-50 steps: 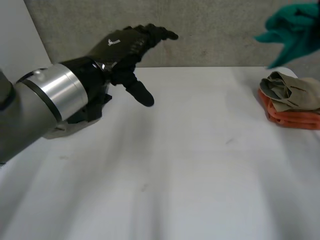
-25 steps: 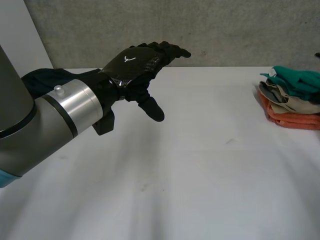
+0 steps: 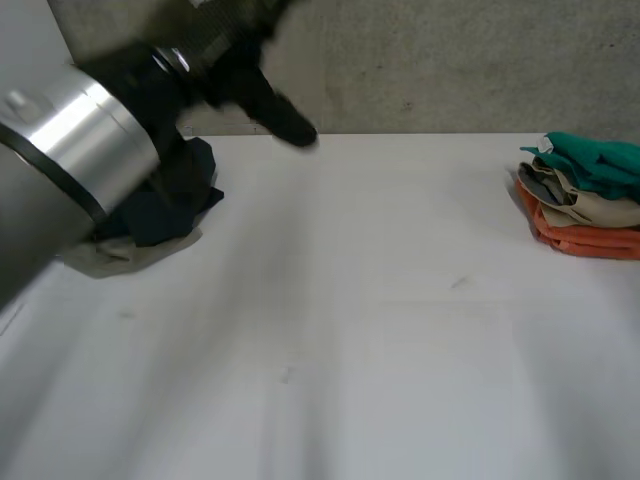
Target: Fold the laundry.
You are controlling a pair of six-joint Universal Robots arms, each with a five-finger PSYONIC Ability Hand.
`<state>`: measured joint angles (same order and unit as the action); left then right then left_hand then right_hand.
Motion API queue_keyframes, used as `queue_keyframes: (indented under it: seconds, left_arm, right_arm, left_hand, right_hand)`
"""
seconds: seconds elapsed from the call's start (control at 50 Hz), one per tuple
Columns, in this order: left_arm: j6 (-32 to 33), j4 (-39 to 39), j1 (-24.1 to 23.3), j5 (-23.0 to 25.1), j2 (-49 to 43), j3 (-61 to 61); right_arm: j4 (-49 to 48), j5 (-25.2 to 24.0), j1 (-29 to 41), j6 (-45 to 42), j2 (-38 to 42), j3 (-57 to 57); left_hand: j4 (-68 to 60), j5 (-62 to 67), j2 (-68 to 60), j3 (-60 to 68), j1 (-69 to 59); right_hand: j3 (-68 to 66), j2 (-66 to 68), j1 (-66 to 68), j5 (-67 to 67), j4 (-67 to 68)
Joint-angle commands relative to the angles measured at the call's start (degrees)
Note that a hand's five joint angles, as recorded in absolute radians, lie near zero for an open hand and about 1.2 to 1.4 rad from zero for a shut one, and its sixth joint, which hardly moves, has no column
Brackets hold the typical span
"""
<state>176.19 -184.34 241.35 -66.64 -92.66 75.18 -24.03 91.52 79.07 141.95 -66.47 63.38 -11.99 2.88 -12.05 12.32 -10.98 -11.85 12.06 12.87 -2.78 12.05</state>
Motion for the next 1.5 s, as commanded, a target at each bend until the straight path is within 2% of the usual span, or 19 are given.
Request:
queue_keyframes:
  seconds: [0.02, 0.06, 0.1, 0.22, 0.32, 0.42, 0.5, 0.52, 0.6, 0.62, 0.74, 0.84, 1.0, 1.12, 1.26, 1.3, 1.36, 1.38, 1.5]
  left_arm:
    - [1.3, 6.3, 11.1, -11.0, -1.0, -8.4]
    - [4.2, 9.7, 16.4, -12.5, -3.8, -10.2]
    - [7.0, 11.5, 19.2, -12.7, -6.2, -10.9]
    - [17.2, 7.8, 26.4, -10.9, -20.0, -12.0]
    - [21.6, -3.0, 28.3, -6.7, -33.3, -15.0]
    - [25.3, -14.8, 29.2, -4.3, -48.3, -23.0]
    - [26.8, -15.6, 29.4, -4.5, -57.1, -30.6]
    - [26.8, -15.4, 29.4, -4.5, -58.5, -31.9]
    - [27.1, -14.4, 29.3, -5.1, -62.8, -37.5]
    - [27.2, -14.4, 29.0, -5.9, -62.5, -38.3]
    - [24.6, -16.7, 26.6, -12.2, -51.6, -34.2]
    - [15.4, -19.1, 21.4, -11.4, -35.1, -25.3]
    - [3.2, -18.2, 11.2, -11.9, -18.7, -13.4]
    - [0.7, -13.9, 3.0, -13.3, -16.6, -5.3]
    - [1.6, -8.0, -6.4, -15.0, -25.0, 1.7]
    - [2.1, -5.0, -7.2, -16.1, -28.1, 2.2]
    - [2.5, -0.6, -7.2, -16.7, -28.7, 2.1]
    - [2.7, 0.6, -7.1, -16.8, -28.0, 2.2]
    - [3.2, 3.3, -1.6, -17.2, -18.0, 4.7]
  right_arm:
    - [-28.1, -16.5, 16.4, 9.9, -9.1, 19.0]
    - [-28.2, -20.6, 21.8, 12.6, -9.8, 24.1]
    - [-26.0, -21.5, 24.5, 13.3, -9.8, 26.7]
    - [-8.8, -17.2, 31.4, 13.2, -4.7, 30.4]
    - [1.3, -13.0, 33.6, 13.0, -0.9, 31.0]
    - [0.0, -13.1, 32.5, 12.2, 0.2, 33.7]
    - [-2.4, -13.0, 31.2, 11.9, 0.3, 35.7]
    - [-2.7, -13.0, 31.1, 11.9, 0.3, 35.9]
    - [-3.9, -13.0, 30.0, 11.8, 0.5, 36.7]
    - [-4.2, -12.9, 29.7, 11.7, 0.6, 36.6]
    - [-4.4, -12.6, 28.2, 11.3, 0.2, 36.4]
    - [-4.2, -12.6, 27.9, 11.7, -1.3, 36.3]
    - [-4.1, -12.2, 27.5, 13.1, -3.6, 36.6]
    - [-3.7, -11.5, 26.1, 15.2, -5.5, 36.6]
    - [-2.4, -11.3, 23.8, 18.1, -6.0, 35.2]
    - [-1.5, -11.4, 23.2, 18.4, -5.3, 34.5]
    - [0.4, -11.3, 22.9, 18.6, -4.4, 33.4]
    - [1.1, -11.3, 22.9, 18.7, -4.3, 33.1]
    - [8.5, -11.6, 23.4, 18.8, -4.8, 31.4]
  left_hand:
    - [2.0, -2.9, 2.1, -2.3, 1.0]
    - [2.0, -2.9, 2.1, -2.3, 1.0]
    - [2.0, -2.9, 2.1, -2.3, 1.0]
    - [2.0, -2.9, 2.1, -2.3, 1.0]
    - [2.0, -2.9, 2.1, -2.3, 1.0]
    - [2.0, -2.9, 2.1, -2.3, 1.0]
    - [0.5, -1.4, 0.5, -0.8, -0.5]
    - [-2.2, 1.3, -2.2, 1.9, -3.2]
    - [-49.0, 48.2, -49.0, 48.7, -50.1]
    - [-67.8, 66.9, -67.8, 67.5, -68.8]
    - [-68.0, 67.1, -67.9, 67.7, -69.0]
    - [-68.0, 67.1, -67.9, 67.7, -69.0]
    - [-68.0, 67.1, -67.9, 67.7, -69.0]
    - [-68.0, 67.1, -67.9, 67.7, -69.0]
    - [-68.0, 67.1, -67.9, 67.7, -69.0]
    - [-39.9, 39.0, -39.8, 39.6, -40.9]
    - [-5.1, 4.2, -5.0, 4.8, -6.1]
    - [1.7, -2.6, 1.8, -2.0, 0.7]
    - [2.0, -2.9, 2.1, -2.3, 1.0]
  right_hand:
    - [1.9, -2.1, -2.9, 2.8, -2.0]
    - [1.9, -2.1, -2.9, 2.8, -2.0]
    - [1.9, -2.1, -2.9, 2.8, -2.0]
    - [1.9, -2.1, -2.9, 2.8, -2.0]
    - [1.9, -2.1, -2.9, 2.8, -2.0]
    - [1.9, -2.1, -2.9, 2.8, -2.0]
    - [1.9, -2.1, -2.9, 2.8, -2.0]
    - [1.9, -2.1, -2.9, 2.8, -2.0]
    - [1.9, -2.1, -2.9, 2.8, -2.0]
    - [1.9, -2.1, -2.9, 2.8, -2.0]
    - [1.9, -2.1, -2.9, 2.8, -2.0]
    - [1.9, -2.1, -2.9, 2.8, -2.0]
    - [1.9, -2.1, -2.9, 2.8, -2.0]
    - [1.9, -2.1, -2.9, 2.8, -2.0]
    - [1.9, -2.1, -2.9, 2.8, -2.0]
    - [1.9, -2.1, -2.9, 2.8, -2.0]
    - [1.9, -2.1, -2.9, 2.8, -2.0]
    - [1.9, -2.1, -2.9, 2.8, -2.0]
    - [1.9, -2.1, -2.9, 2.8, -2.0]
